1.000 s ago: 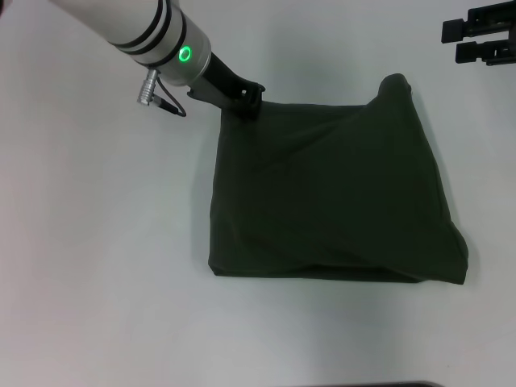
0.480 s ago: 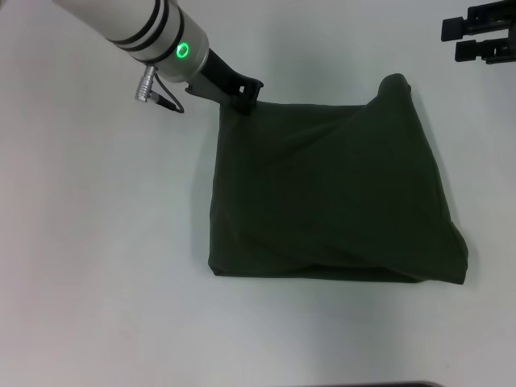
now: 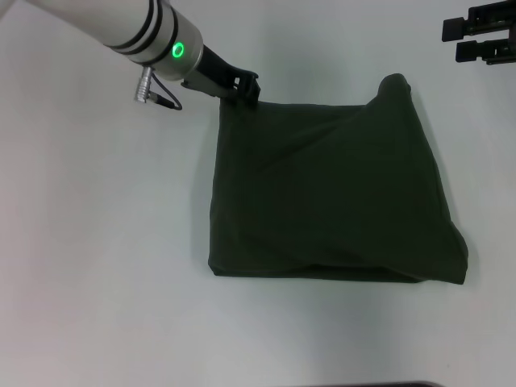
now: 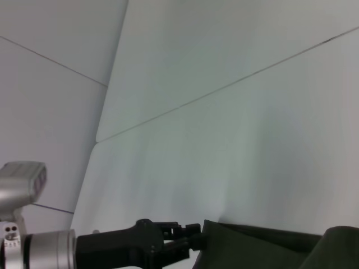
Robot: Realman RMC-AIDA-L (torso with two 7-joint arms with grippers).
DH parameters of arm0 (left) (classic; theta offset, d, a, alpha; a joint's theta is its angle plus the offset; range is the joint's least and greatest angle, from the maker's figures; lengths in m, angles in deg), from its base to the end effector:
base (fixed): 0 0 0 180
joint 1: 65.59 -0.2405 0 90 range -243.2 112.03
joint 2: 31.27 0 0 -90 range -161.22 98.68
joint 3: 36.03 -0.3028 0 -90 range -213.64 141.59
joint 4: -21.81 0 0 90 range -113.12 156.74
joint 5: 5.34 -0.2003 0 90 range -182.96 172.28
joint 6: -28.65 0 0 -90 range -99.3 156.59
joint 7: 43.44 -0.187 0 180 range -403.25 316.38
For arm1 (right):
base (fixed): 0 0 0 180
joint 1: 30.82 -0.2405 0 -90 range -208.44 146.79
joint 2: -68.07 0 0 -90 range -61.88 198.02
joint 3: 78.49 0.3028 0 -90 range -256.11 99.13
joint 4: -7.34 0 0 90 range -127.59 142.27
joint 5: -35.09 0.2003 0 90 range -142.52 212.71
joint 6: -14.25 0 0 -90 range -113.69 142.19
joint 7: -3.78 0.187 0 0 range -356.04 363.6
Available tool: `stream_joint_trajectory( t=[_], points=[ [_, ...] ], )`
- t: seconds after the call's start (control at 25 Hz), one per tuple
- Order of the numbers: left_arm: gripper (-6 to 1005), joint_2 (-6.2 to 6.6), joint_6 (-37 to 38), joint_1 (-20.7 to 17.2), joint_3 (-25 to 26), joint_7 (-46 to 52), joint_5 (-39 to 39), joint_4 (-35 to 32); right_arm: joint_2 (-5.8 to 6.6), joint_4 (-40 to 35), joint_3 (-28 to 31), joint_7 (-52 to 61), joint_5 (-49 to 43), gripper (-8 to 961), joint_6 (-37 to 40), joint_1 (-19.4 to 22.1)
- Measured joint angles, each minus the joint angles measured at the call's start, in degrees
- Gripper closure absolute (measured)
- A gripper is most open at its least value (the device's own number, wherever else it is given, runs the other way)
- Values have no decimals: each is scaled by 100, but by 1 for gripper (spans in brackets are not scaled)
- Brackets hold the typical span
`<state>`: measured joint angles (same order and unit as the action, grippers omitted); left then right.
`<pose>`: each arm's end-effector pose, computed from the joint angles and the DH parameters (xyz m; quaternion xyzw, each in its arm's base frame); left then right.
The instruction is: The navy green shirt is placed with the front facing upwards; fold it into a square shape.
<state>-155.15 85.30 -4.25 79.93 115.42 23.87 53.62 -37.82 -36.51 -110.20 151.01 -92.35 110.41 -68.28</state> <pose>-0.1746 0.4714 -0.1529 -0.8500 -0.4763 0.0583 0.2172 0.2911 0.4100 0.0614 -0.7381 0.6405 0.1923 0.0895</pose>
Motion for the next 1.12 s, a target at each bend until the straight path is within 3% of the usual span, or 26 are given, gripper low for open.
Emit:
stream_joint_trajectory(
  t=[0.76,0.96,1.12],
  points=[
    [169,25,-71,45,16,13,-112,-122,0,0,-2,-2,0,351,-1,15],
    [79,14,-129,53,30,14,-133,-237,0,0,-2,-1,0,351,-1,16],
    [82,6,-103,83,31,14,-115,-247,0,0,-2,5,0,350,-6,21]
  ],
)
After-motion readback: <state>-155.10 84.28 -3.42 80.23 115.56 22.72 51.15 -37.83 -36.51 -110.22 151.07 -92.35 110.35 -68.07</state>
